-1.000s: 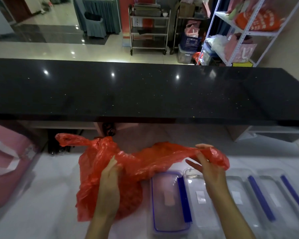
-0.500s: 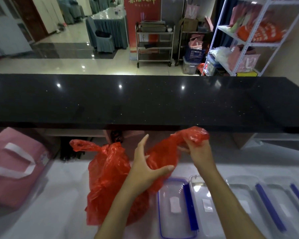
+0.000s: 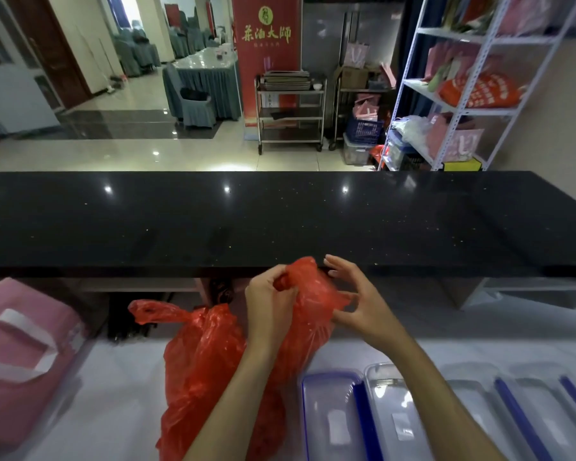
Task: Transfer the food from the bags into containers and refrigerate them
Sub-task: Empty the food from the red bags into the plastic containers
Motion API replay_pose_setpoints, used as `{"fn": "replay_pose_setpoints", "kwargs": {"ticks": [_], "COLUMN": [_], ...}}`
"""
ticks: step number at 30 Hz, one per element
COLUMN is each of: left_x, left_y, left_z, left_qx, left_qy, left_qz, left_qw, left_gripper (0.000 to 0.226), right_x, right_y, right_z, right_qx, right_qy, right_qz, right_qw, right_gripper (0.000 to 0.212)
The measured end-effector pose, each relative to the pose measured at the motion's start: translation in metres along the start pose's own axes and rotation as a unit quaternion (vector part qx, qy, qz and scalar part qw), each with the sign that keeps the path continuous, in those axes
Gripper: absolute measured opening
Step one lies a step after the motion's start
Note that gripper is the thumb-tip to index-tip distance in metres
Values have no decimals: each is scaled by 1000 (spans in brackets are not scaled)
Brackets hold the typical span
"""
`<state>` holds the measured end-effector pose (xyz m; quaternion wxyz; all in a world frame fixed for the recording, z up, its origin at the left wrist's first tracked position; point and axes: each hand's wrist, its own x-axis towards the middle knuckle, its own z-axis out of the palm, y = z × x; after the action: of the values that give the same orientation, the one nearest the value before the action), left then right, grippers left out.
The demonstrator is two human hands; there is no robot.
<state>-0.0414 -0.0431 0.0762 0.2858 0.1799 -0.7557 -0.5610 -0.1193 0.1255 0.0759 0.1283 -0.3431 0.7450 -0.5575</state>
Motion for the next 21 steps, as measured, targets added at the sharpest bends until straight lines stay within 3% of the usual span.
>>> {"fn": "replay_pose_setpoints", "kwargs": {"ticks": [3, 7, 12, 14, 17, 19, 21], "left_x": [6, 7, -5, -15, -34, -46, -53], "left_y": [31, 71, 95, 96, 89, 84, 71], "left_z": [4, 21, 48, 59, 81, 93, 101], "left_qx": [-38, -75, -147, -170, -182, -196, -185], "left_qy": [-49, -114, -191, -213, -217, -213, -233], "left_qz": [40, 85, 84, 75, 17, -55, -63], "left_qw": [997, 987, 967, 959, 959, 956, 953], "left_gripper": [32, 27, 23, 14, 14, 11, 18], "right_x": [-7, -15, -33, -50, -78, -95, -114], "right_y": [1, -22, -39, -30, -14, -2, 12], "right_z": [-7, -15, -40, -49, -61, -66, -72], "right_qx": [-60, -58, -83, -87, -54, -46, -40], "right_qy": [-28, 1, 69, 92, 123, 148, 192], "right_qz": [47, 94, 77, 74, 107, 132, 151], "right_qw": [997, 994, 991, 989, 985, 979, 969], "right_gripper": [104, 54, 11, 37, 17, 16, 17]}}
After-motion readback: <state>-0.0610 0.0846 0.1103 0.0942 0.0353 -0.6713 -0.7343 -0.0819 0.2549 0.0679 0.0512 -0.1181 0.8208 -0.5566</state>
